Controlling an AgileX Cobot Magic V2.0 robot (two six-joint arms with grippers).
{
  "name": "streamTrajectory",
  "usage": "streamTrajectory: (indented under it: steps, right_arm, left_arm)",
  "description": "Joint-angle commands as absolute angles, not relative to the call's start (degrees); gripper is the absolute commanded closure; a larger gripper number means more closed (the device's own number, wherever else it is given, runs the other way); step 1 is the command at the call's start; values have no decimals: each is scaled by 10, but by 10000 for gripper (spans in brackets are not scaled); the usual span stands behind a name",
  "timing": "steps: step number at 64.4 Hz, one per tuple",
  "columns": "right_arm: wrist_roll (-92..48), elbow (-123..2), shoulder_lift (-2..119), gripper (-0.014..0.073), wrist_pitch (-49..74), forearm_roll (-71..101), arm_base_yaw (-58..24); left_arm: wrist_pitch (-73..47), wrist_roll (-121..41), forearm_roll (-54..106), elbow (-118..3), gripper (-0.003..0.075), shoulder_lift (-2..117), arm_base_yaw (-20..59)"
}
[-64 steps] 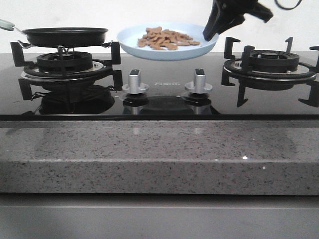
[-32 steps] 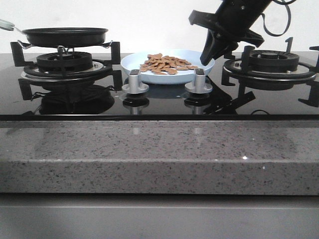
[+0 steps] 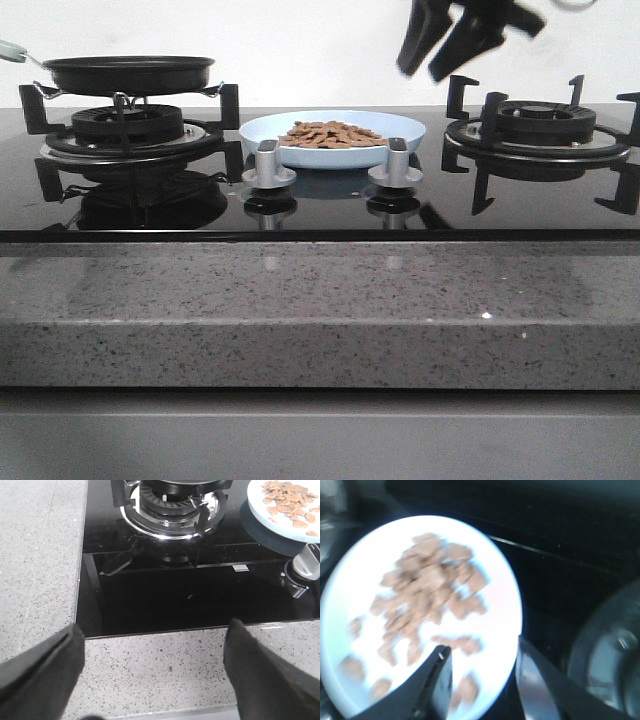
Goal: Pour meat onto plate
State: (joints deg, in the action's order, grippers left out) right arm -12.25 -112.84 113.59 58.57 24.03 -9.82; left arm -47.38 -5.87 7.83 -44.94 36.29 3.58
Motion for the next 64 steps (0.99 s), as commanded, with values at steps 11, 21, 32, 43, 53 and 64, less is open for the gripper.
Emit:
streamTrajectory:
  steps: [11, 21, 32, 43, 53, 64]
  right_arm:
    - [-124, -961, 914, 252, 528, 226, -121]
    - [-124, -832, 789, 252, 509, 224, -121]
    - [-124, -709, 671, 252, 508, 224, -121]
    - [-124, -608, 566, 252, 508, 224, -121]
    - [-124, -543, 481, 252, 521, 224, -121]
    - [-124, -515, 405, 252, 568, 224, -121]
  left_arm:
    - [-436, -52, 87, -465, 154, 362, 40]
    - [-436, -52, 87, -465, 154, 362, 40]
    - [-436, -52, 87, -465, 154, 362, 40]
    - [-436, -52, 87, -465, 154, 362, 40]
    - [-436, -52, 87, -465, 154, 362, 40]
    - [-436, -52, 87, -465, 154, 362, 40]
